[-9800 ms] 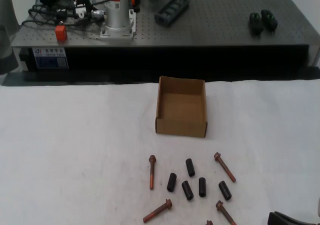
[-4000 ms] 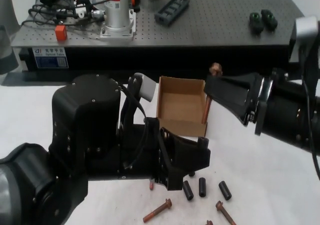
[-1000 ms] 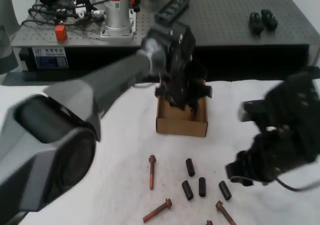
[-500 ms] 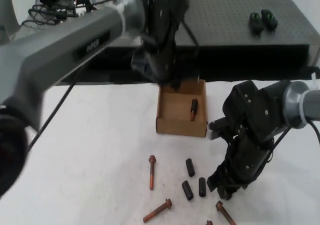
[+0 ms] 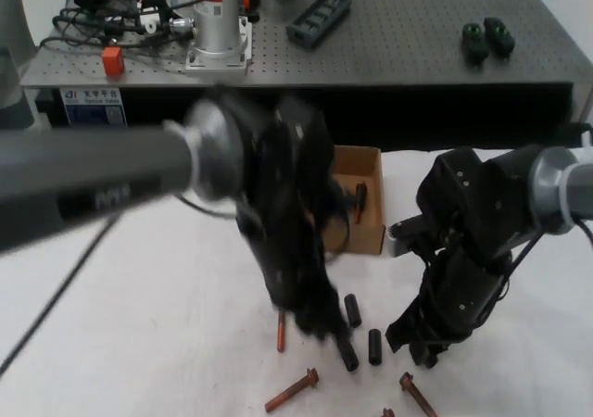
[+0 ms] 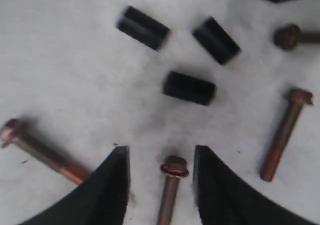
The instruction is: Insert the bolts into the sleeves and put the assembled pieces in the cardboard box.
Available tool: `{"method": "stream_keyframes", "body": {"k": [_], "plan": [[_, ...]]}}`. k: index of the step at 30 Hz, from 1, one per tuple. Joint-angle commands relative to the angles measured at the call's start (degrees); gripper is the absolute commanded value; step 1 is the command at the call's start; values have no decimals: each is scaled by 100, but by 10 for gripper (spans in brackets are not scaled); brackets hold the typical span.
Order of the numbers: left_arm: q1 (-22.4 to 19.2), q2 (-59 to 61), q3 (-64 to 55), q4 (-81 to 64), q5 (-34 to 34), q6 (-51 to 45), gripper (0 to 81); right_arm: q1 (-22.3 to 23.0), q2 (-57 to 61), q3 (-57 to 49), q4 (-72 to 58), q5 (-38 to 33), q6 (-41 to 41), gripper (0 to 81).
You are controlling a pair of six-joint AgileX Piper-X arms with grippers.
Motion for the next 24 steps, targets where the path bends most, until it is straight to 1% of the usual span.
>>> {"method": "stream_keyframes", "body": {"k": [1,3,9,17,21,23,24], "plan": [[-116,-38,96,-90,-146,471,306,4,68,-29,-45,-90,-13,29],[-155,-38,190,-193,-400,662,306,-55,-194,-29,56,-122,-13,29],[-140,127,254,-102,-400,753,306,-164,-732,-29,446,-154,-13,29],[-140,605,254,-3,-482,788,306,-164,-922,-29,478,-154,-13,29],[-140,689,254,13,-663,788,306,-164,-954,-29,524,-154,-13,29],[-140,689,254,107,-662,729,288,-164,-955,-29,546,-154,-13,29],[-140,689,238,178,-662,623,260,-164,-955,-29,557,-154,-13,29]]}}
